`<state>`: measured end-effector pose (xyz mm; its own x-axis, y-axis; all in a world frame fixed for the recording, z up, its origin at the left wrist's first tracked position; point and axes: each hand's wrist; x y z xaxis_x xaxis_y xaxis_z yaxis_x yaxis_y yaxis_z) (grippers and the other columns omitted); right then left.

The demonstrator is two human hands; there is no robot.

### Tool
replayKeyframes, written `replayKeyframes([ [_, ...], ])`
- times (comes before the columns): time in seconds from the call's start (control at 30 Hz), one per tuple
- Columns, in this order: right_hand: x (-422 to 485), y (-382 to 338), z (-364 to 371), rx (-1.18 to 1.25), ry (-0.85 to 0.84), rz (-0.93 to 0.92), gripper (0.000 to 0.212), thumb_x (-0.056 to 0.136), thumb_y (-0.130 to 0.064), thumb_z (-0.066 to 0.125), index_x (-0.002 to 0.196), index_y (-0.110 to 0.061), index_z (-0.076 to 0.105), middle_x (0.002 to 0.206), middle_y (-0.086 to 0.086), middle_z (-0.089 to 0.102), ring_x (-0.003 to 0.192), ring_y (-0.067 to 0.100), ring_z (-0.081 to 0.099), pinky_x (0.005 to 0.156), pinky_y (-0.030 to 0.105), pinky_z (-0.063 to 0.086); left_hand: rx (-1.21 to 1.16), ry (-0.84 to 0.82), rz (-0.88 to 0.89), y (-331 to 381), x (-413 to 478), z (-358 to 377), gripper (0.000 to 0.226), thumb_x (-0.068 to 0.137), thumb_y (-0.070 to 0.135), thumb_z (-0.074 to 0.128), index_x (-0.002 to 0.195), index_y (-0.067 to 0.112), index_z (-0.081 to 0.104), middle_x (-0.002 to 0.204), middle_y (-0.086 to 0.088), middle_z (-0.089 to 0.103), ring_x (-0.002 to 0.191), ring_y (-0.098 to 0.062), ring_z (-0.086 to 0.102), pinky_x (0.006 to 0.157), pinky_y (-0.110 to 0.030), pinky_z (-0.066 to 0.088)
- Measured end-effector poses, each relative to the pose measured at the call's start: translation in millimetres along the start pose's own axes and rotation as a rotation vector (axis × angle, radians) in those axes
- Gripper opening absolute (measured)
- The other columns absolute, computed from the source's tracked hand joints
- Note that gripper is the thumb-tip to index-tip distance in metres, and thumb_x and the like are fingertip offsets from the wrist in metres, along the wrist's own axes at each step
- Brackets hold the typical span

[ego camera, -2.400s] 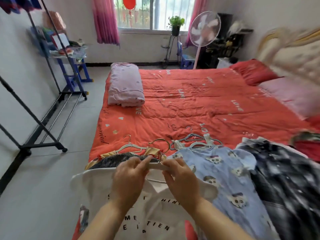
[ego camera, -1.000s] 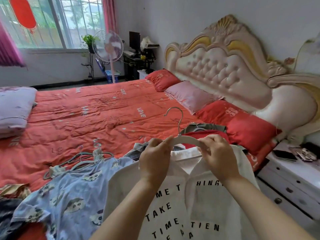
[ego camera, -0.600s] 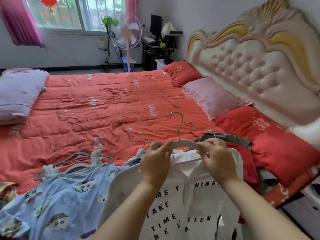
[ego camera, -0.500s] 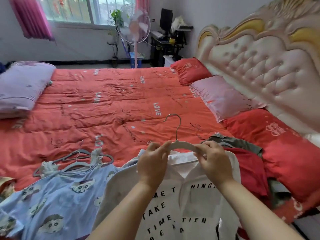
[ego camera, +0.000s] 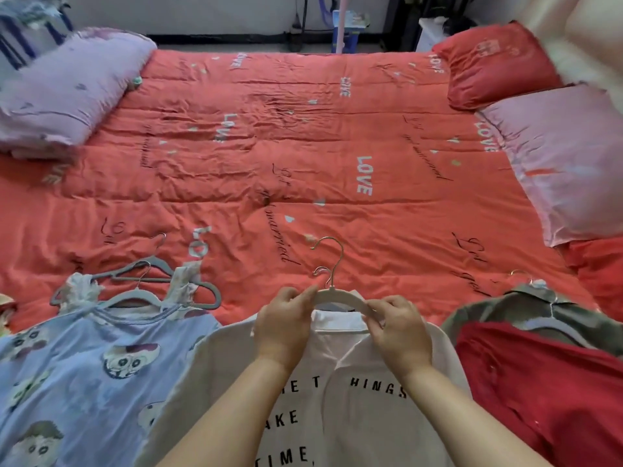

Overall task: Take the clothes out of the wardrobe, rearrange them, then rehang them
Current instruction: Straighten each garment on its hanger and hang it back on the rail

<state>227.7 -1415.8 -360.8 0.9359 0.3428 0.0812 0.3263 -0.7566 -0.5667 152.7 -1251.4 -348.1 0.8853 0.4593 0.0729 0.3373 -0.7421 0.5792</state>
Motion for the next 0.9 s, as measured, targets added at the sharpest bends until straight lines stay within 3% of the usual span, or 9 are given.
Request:
replayKeyframes([
  [0.1, 18, 21, 42, -0.021, -0.101, 0.068, 0.024, 0.078, -0.021, 0.07, 0.102, -0.027, 0.071, 0.097, -0.001, 0.063, 0.096, 0.026, 0.055, 0.083, 0.038, 0.039, 0.049, -0.106, -0.058, -24, 10, 28, 0.048, 0.087, 0.021, 0.047, 0.134, 0.032, 0.047, 0.123, -0.001, 0.056, 0.109, -0.027, 0.056, 0.088, -0.04, 0.046],
  [0.2, 19, 43, 80, -0.239, -0.332, 0.059, 0.05, 0.085, -0.036, 0.061, 0.134, -0.032, 0.047, 0.135, -0.002, 0.046, 0.13, 0.022, 0.036, 0.105, 0.039, 0.023, 0.266, -0.361, -0.11, -48, 1, 58, 0.063, 0.093, 0.03, 0.05, 0.148, 0.029, 0.02, 0.153, 0.001, 0.017, 0.14, -0.019, 0.02, 0.108, -0.033, 0.024],
  [0.27, 12, 55, 99, -0.34, -0.493, 0.059, 0.055, 0.092, -0.043, 0.048, 0.143, -0.036, 0.029, 0.151, -0.003, 0.023, 0.142, 0.021, 0.013, 0.112, 0.044, 0.011, 0.351, -0.511, -0.141, -61, -10, 76, 0.067, 0.095, 0.037, 0.047, 0.149, 0.03, 0.009, 0.157, -0.001, -0.001, 0.144, -0.021, 0.003, 0.113, -0.036, 0.012],
  [0.33, 3, 64, 112, -0.391, -0.58, 0.035, 0.051, 0.094, -0.046, 0.034, 0.143, -0.036, 0.024, 0.156, 0.001, 0.013, 0.144, 0.022, 0.001, 0.112, 0.048, 0.006, 0.414, -0.601, -0.151, -72, -20, 89, 0.068, 0.095, 0.04, 0.045, 0.149, 0.031, 0.005, 0.157, -0.004, -0.009, 0.144, -0.026, -0.004, 0.116, -0.041, 0.004],
  [0.4, -5, 71, 118, -0.44, -0.641, 0.001, 0.051, 0.096, -0.043, 0.03, 0.145, -0.035, 0.021, 0.157, 0.002, 0.007, 0.145, 0.025, -0.004, 0.113, 0.05, 0.004, 0.441, -0.649, -0.155, -78, -29, 96, 0.066, 0.094, 0.037, 0.046, 0.148, 0.029, 0.009, 0.157, -0.005, -0.01, 0.143, -0.028, -0.001, 0.115, -0.041, 0.011],
  [0.6, -6, 60, 107, -0.417, -0.568, -0.013, 0.052, 0.096, -0.036, 0.041, 0.145, -0.033, 0.023, 0.155, 0.001, 0.013, 0.144, 0.025, -0.001, 0.114, 0.046, 0.003, 0.399, -0.56, -0.15, -71, -31, 81, 0.061, 0.092, 0.034, 0.05, 0.145, 0.027, 0.02, 0.156, -0.003, 0.005, 0.141, -0.023, 0.011, 0.109, -0.036, 0.024],
  [0.77, -14, 19, 77, -0.248, -0.403, -0.107, 0.04, 0.081, -0.017, 0.067, 0.12, -0.015, 0.06, 0.131, 0.012, 0.05, 0.127, 0.034, 0.042, 0.105, 0.047, 0.028, 0.332, -0.404, -0.114, -49, -32, 28, 0.053, 0.092, 0.029, 0.052, 0.141, 0.024, 0.033, 0.15, -0.002, 0.026, 0.137, -0.021, 0.025, 0.105, -0.034, 0.027],
  [0.83, -22, -5, 64, -0.242, -0.406, -0.141, 0.038, 0.082, -0.017, 0.065, 0.119, -0.016, 0.06, 0.131, 0.009, 0.05, 0.125, 0.031, 0.043, 0.104, 0.044, 0.03, 0.283, -0.29, -0.035, -44, -39, -3, 0.049, 0.077, 0.019, 0.07, 0.124, 0.018, 0.056, 0.126, -0.007, 0.054, 0.116, -0.028, 0.052, 0.089, -0.038, 0.044],
  [0.9, -33, -34, 50, -0.218, -0.377, -0.2, 0.038, 0.079, -0.014, 0.069, 0.116, -0.015, 0.062, 0.125, 0.009, 0.054, 0.118, 0.032, 0.05, 0.097, 0.044, 0.038, 0.244, -0.187, 0.025, -46, -52, -33, 0.045, 0.053, 0.01, 0.082, 0.096, 0.014, 0.069, 0.094, -0.007, 0.066, 0.083, -0.029, 0.066, 0.062, -0.037, 0.053],
])
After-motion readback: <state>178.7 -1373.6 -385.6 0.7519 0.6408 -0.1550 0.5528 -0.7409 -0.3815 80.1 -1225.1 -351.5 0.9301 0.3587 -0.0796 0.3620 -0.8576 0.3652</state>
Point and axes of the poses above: each hand's wrist, its own x-axis towards the middle knuckle, its own z-axis out of the palm, y = z × x
